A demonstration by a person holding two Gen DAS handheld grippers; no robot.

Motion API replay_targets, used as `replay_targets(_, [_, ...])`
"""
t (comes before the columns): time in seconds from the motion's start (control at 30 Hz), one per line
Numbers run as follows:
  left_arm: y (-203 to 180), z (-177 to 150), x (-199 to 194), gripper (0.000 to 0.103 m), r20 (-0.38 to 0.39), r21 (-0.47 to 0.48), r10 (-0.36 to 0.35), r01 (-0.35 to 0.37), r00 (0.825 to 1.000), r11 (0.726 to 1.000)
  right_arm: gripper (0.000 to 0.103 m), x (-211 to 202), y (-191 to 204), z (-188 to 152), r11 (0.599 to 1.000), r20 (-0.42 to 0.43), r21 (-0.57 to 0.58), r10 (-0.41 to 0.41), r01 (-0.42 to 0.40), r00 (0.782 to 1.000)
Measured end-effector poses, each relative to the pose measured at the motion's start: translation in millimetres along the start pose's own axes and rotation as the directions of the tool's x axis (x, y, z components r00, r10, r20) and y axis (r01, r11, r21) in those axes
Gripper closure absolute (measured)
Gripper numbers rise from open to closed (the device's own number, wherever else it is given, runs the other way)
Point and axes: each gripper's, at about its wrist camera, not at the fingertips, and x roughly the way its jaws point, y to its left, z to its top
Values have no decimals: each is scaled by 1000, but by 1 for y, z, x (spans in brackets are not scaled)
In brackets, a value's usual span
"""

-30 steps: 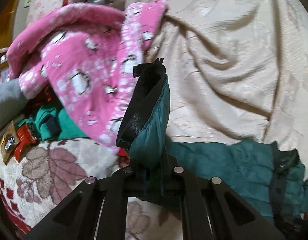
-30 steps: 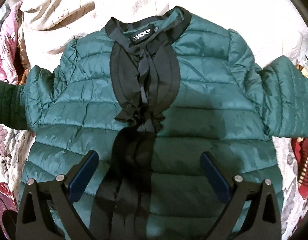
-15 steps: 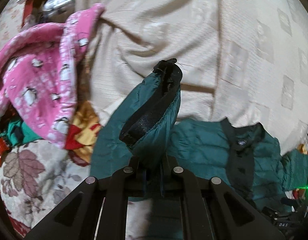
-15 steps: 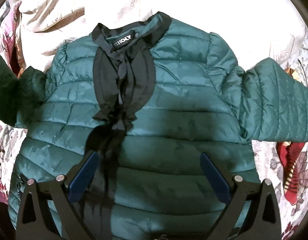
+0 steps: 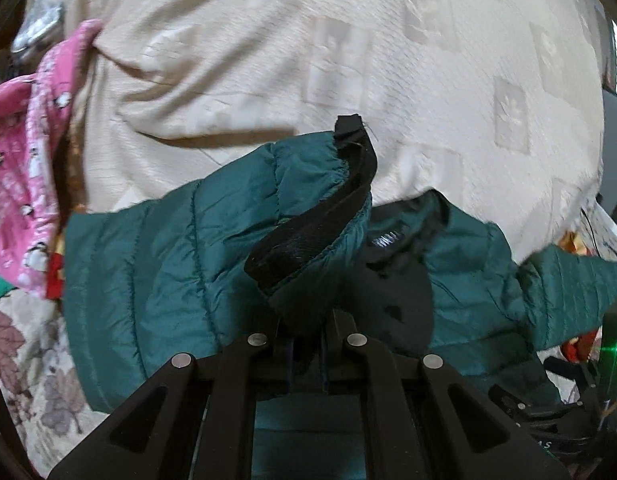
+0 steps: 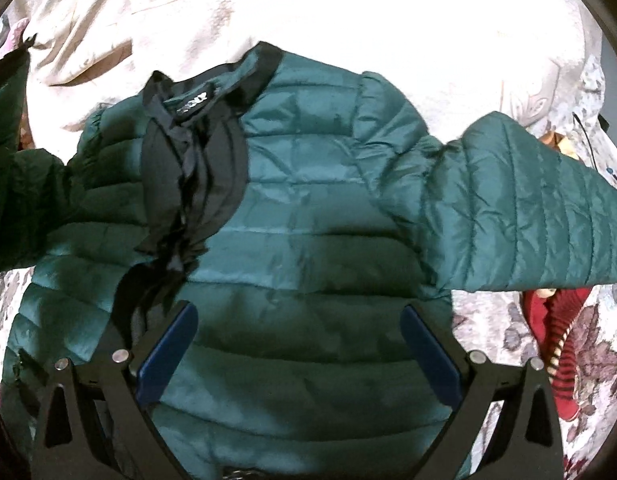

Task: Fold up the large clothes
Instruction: 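Lift the sleeve and fold it across the jacket front with the left gripper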

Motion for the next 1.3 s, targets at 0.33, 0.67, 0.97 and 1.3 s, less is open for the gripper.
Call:
replay_targets(0.33, [-56, -27, 47, 103, -99, 67, -20, 27, 995, 997, 0, 6, -45, 6, 992, 0, 127, 8, -8, 1000])
replay_targets(0.67, [-73, -60, 93, 103, -252, 49, -46, 60, 967, 997, 0, 17, -57, 6, 983, -26, 181, 27, -22, 999])
replay_targets(0.97, [-39, -53, 24, 80, -207, 68, -174, 191, 963, 979, 0, 13, -55, -2, 961, 7, 240, 138, -135, 990])
replay_targets(1.3, [75, -35, -18, 79, -21, -41, 101, -102, 995, 994, 0, 18, 23, 12, 968, -19, 108, 230, -226, 973])
